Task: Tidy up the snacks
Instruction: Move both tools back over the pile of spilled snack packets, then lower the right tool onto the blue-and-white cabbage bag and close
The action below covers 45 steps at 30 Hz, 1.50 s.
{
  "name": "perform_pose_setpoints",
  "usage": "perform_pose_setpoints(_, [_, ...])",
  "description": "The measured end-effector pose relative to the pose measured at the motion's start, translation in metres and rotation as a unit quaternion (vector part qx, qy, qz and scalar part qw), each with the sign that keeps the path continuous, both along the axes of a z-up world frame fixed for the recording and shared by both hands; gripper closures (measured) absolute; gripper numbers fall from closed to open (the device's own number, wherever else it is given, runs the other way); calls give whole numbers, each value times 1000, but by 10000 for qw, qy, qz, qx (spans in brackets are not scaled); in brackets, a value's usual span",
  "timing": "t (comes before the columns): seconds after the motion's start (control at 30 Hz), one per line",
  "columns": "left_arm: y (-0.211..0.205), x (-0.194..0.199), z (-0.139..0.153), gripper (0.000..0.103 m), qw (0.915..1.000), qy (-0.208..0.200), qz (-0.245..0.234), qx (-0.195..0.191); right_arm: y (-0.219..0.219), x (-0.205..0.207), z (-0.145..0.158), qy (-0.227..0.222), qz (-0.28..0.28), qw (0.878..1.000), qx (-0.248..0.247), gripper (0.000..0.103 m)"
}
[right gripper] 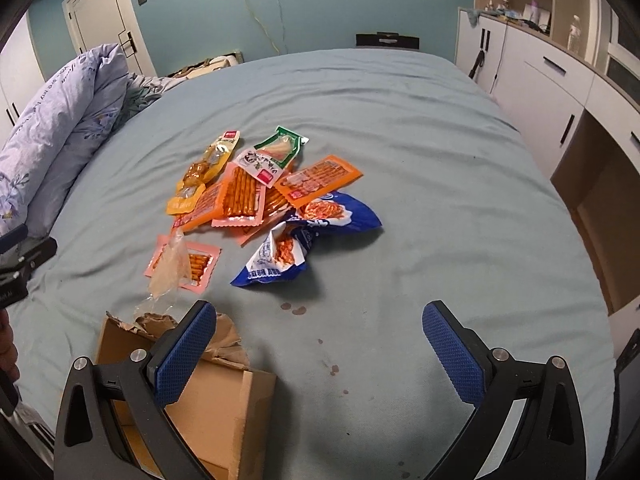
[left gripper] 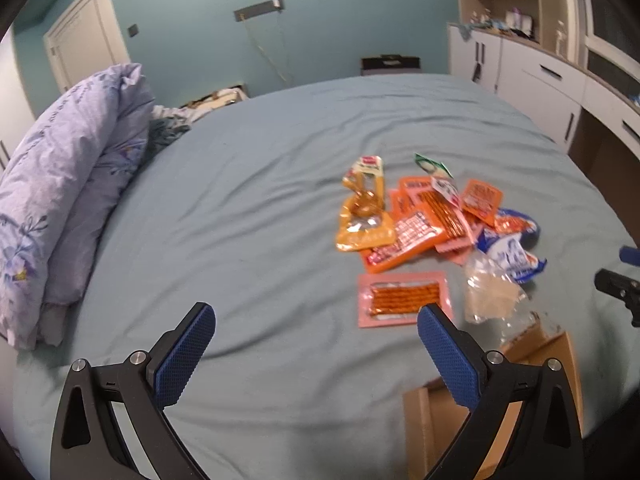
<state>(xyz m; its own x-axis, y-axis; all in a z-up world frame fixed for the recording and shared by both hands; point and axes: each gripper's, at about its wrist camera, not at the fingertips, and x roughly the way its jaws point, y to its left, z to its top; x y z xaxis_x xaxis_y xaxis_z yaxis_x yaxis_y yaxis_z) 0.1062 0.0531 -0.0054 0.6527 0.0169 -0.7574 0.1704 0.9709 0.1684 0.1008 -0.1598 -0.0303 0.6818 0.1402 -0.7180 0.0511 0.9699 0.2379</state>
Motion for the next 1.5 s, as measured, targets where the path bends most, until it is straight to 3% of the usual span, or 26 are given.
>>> perform_pose_setpoints(0.3, [-27, -4, -8, 0, 9982, 237, -514, 179, 8, 14, -6, 189, 447, 9985, 238, 0])
perform_pose_setpoints(0.73, [-39, 4, -21, 0, 9962, 507, -674, 197, 14, 29, -10, 252, 482, 9981, 287, 0])
perform_pose_setpoints(1.03, [-43, 36, -41, 0, 9934, 764, -809, 262, 10, 63, -16, 258, 359, 9986, 283, 0])
perform_pose_setpoints(1.17, [-39, 58, -56, 0, 9919, 973, -778, 248, 4, 79, -23, 334, 285, 9977, 510, 0])
perform_pose_setpoints(1.37, [-24, 89, -83, 0, 9855, 1565, -646, -79, -4, 106, -33, 406, 230, 9966, 679, 0])
perform_pose_setpoints(1.5, [-25, 99, -94, 0, 9828, 1727, -630, -143, -10, 124, -41, 435, 252, 9952, 834, 0])
